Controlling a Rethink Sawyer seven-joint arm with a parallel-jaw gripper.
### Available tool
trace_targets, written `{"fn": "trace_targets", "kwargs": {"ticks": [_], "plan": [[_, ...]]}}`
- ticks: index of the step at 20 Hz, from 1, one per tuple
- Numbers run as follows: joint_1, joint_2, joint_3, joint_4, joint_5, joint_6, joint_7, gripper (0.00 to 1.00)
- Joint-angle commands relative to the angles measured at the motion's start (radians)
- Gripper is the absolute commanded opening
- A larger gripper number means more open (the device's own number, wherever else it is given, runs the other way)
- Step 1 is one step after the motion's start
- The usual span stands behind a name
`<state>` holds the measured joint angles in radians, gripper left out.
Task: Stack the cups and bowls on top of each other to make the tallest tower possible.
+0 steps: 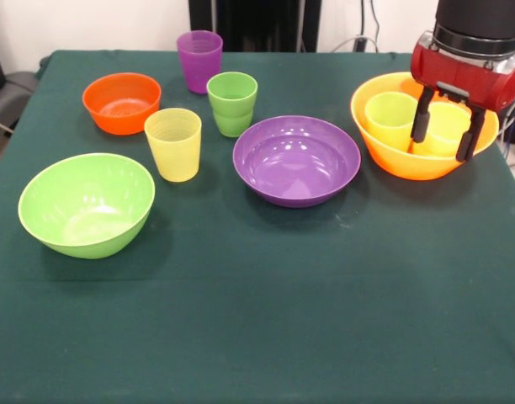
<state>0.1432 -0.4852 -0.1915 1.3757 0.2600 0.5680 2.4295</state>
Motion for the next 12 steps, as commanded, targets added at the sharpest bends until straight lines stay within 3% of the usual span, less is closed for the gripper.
{"fn": "trace_targets", "kwargs": {"ticks": [1,12], "plan": [[0.016,0.074,0.053,0.08,-0.024,-0.055,0.115,1.0],[0.039,0.098,0.041,0.104,-0.017,-0.101,0.143,1.0]]}}
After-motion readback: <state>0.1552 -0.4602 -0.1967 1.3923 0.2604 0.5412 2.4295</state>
